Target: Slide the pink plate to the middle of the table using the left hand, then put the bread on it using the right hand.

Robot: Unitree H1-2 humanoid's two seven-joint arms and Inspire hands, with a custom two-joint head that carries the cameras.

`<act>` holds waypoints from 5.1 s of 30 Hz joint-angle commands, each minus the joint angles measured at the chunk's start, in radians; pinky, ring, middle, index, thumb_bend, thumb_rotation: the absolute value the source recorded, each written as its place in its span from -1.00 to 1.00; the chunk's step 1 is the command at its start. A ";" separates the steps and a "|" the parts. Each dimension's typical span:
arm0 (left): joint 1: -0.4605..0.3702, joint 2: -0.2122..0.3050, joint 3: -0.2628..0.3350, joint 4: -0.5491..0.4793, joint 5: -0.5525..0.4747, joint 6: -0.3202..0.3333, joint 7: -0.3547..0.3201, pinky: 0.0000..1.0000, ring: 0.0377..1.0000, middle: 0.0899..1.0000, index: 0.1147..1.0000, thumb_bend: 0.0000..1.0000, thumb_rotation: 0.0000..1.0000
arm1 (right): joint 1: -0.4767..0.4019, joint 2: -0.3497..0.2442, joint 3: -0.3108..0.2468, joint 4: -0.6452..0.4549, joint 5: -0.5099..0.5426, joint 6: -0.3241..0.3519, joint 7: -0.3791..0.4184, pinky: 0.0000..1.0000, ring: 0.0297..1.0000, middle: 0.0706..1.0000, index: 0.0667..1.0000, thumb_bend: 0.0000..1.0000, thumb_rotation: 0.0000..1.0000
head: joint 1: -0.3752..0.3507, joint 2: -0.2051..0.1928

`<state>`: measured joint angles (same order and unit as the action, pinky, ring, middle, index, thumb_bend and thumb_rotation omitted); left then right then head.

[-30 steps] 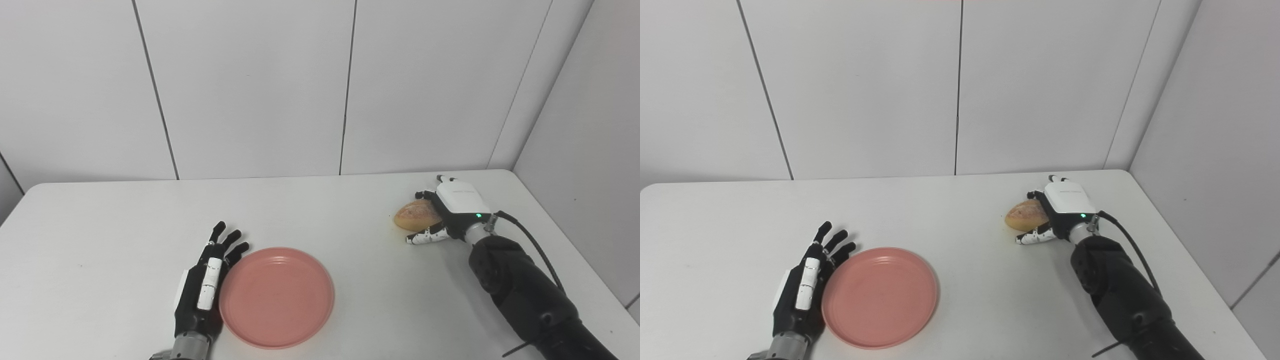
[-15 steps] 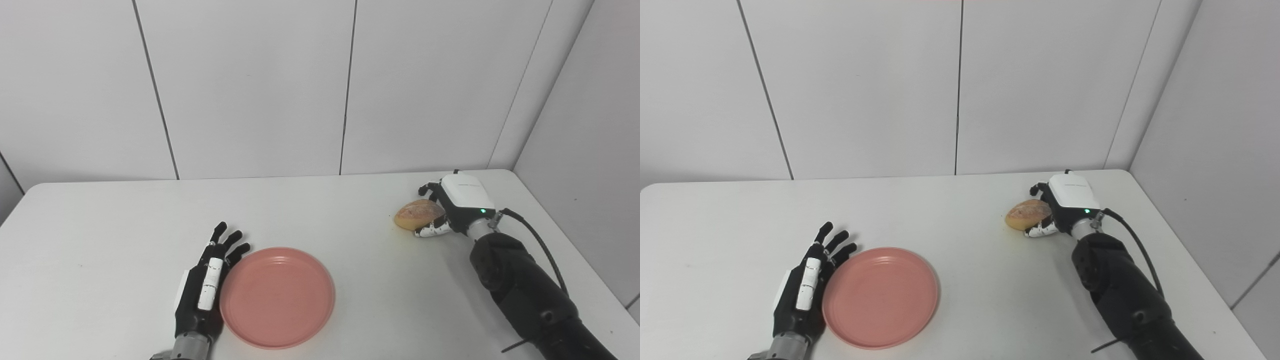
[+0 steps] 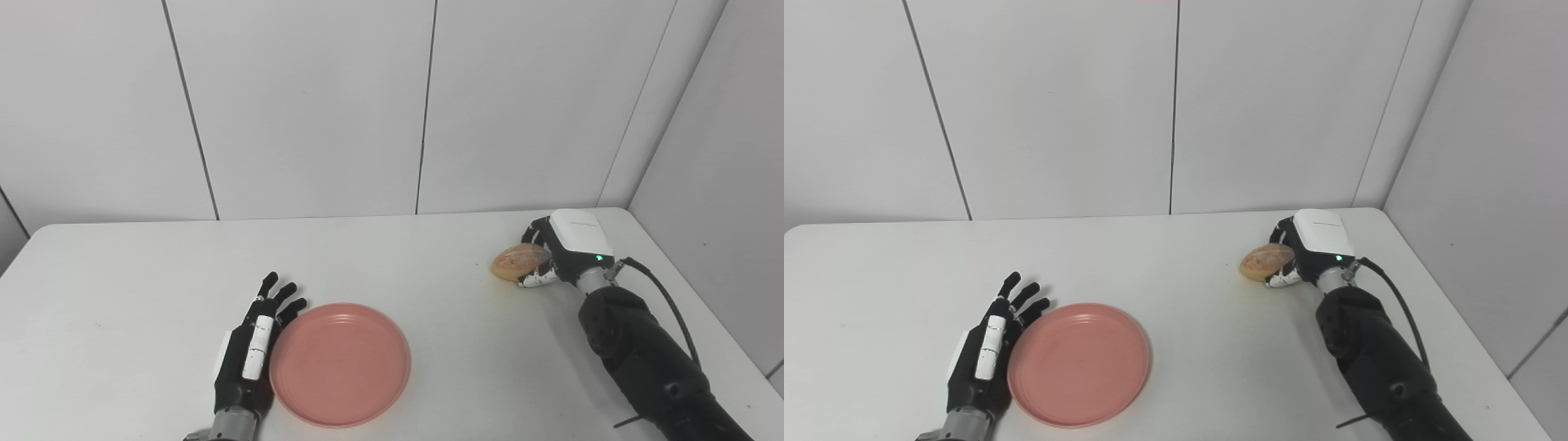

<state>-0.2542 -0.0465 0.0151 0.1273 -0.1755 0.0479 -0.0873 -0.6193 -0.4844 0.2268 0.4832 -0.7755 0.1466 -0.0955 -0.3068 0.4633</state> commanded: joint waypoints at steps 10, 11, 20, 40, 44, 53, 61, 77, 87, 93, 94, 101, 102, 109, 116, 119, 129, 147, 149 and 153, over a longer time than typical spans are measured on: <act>0.013 -0.012 -0.003 0.002 -0.004 0.036 0.005 0.85 0.61 0.72 0.82 0.71 0.60 | -0.019 -0.033 -0.008 -0.081 0.014 -0.001 0.020 0.82 0.30 -0.11 -0.11 0.06 -0.99 | 0.001 0.001; 0.013 -0.013 -0.002 0.001 -0.005 0.037 0.006 0.85 0.61 0.73 0.81 0.71 0.60 | -0.017 -0.032 -0.011 -0.099 0.021 -0.003 0.027 0.85 0.27 -0.12 -0.10 0.06 -0.99 | 0.001 0.001; 0.007 -0.018 -0.001 0.013 0.000 0.040 0.011 0.81 0.61 0.73 0.81 0.73 0.59 | -0.014 -0.019 0.012 -0.260 -0.009 -0.060 0.004 0.98 0.29 -0.20 -0.03 0.05 -0.99 | 0.017 -0.004; 0.008 -0.032 -0.017 0.014 0.012 0.034 0.015 0.90 0.63 0.73 0.83 0.68 0.63 | 0.098 0.105 0.094 -0.374 -0.246 -0.183 -0.299 1.00 0.30 -0.19 -0.05 0.06 -0.99 | 0.073 -0.007; 0.009 -0.037 -0.019 0.014 0.014 0.033 0.016 0.88 0.63 0.73 0.83 0.69 0.63 | 0.111 0.126 0.112 -0.357 -0.264 -0.195 -0.331 1.00 0.31 -0.20 -0.05 0.06 -0.99 | 0.079 -0.007; 0.008 -0.051 -0.027 0.014 0.029 0.029 0.026 0.88 0.63 0.73 0.84 0.70 0.65 | 0.120 0.161 0.163 -0.314 -0.295 -0.215 -0.379 1.00 0.32 -0.22 -0.04 0.06 -0.99 | 0.122 -0.002; 0.006 -0.055 -0.043 0.015 0.043 0.019 0.035 0.86 0.64 0.77 0.82 0.62 0.66 | 0.128 0.180 0.183 -0.321 -0.304 -0.233 -0.383 1.00 0.34 -0.20 -0.05 0.06 -0.99 | 0.160 0.004; 0.004 -0.077 -0.047 0.018 0.048 0.032 0.046 0.89 0.63 0.77 0.83 0.66 0.66 | 0.180 0.195 0.212 -0.480 -0.284 -0.247 -0.281 1.00 0.43 -0.21 -0.05 0.06 -1.00 | 0.209 0.015; 0.003 -0.081 -0.060 0.017 0.073 0.034 0.062 0.88 0.62 0.75 0.84 0.63 0.70 | 0.203 0.206 0.212 -0.524 -0.261 -0.276 -0.212 1.00 0.67 -0.17 -0.07 0.06 -1.00 | 0.239 0.027; 0.005 -0.087 -0.066 0.010 0.095 0.033 0.073 0.80 0.58 0.73 0.80 0.60 0.71 | 0.215 0.213 0.212 -0.524 -0.253 -0.294 -0.203 1.00 0.66 -0.15 -0.08 0.06 -1.00 | 0.266 0.038; 0.005 -0.088 -0.068 0.008 0.097 0.035 0.074 0.81 0.58 0.73 0.80 0.60 0.71 | 0.216 0.214 0.211 -0.523 -0.250 -0.296 -0.200 1.00 0.66 -0.14 -0.08 0.06 -1.00 | 0.267 0.039; 0.002 -0.098 -0.073 -0.004 0.104 0.047 0.086 0.74 0.55 0.72 0.80 0.58 0.71 | 0.218 0.217 0.211 -0.527 -0.226 -0.293 -0.139 1.00 0.66 -0.12 -0.10 0.06 -1.00 | 0.290 0.061; 0.002 -0.098 -0.074 -0.005 0.104 0.048 0.086 0.74 0.55 0.72 0.80 0.58 0.71 | 0.218 0.218 0.211 -0.527 -0.223 -0.290 -0.127 1.00 0.65 -0.13 -0.09 0.06 -1.00 | 0.291 0.062; 0.002 -0.099 -0.082 -0.015 0.115 0.062 0.094 0.80 0.58 0.71 0.81 0.60 0.72 | 0.214 0.241 0.199 -0.516 -0.171 -0.250 -0.001 1.00 0.64 -0.14 -0.09 0.06 -1.00 | 0.304 0.072; 0.001 -0.102 -0.085 -0.014 0.125 0.070 0.100 0.76 0.57 0.70 0.82 0.60 0.75 | 0.184 0.274 0.186 -0.504 -0.177 -0.197 0.112 1.00 0.62 -0.12 -0.10 0.06 -1.00 | 0.302 0.073; 0.001 -0.104 -0.087 -0.015 0.126 0.068 0.102 0.72 0.55 0.69 0.81 0.59 0.75 | 0.170 0.283 0.180 -0.503 -0.174 -0.178 0.154 1.00 0.61 -0.09 -0.13 0.06 -1.00 | 0.303 0.074; 0.001 -0.106 -0.088 -0.018 0.138 0.066 0.106 0.65 0.53 0.69 0.80 0.58 0.77 | 0.148 0.302 0.161 -0.519 -0.164 -0.130 0.259 1.00 0.62 -0.07 -0.14 0.06 -1.00 | 0.305 0.074; 0.005 -0.101 -0.087 -0.031 0.128 0.074 0.096 0.69 0.57 0.70 0.80 0.60 0.78 | 0.155 0.282 0.158 -0.592 -0.226 -0.091 0.365 1.00 0.85 0.31 0.35 0.96 -0.12 | 0.292 0.073; 0.005 -0.101 -0.086 -0.030 0.130 0.072 0.099 0.65 0.59 0.69 0.80 0.61 0.78 | 0.160 0.277 0.155 -0.600 -0.224 -0.101 0.368 1.00 0.89 0.42 0.50 1.00 -0.01 | 0.290 0.073; 0.007 -0.101 -0.084 -0.034 0.134 0.075 0.104 0.65 0.59 0.68 0.79 0.60 0.77 | 0.167 0.272 0.152 -0.615 -0.219 -0.110 0.369 1.00 0.92 0.46 0.62 1.00 0.07 | 0.285 0.074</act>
<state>-0.2539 -0.1392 -0.0695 0.1078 -0.0434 0.1030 0.0144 -0.4304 -0.2058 0.3925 -0.0904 -0.9987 0.0302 0.2876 -0.0230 0.5369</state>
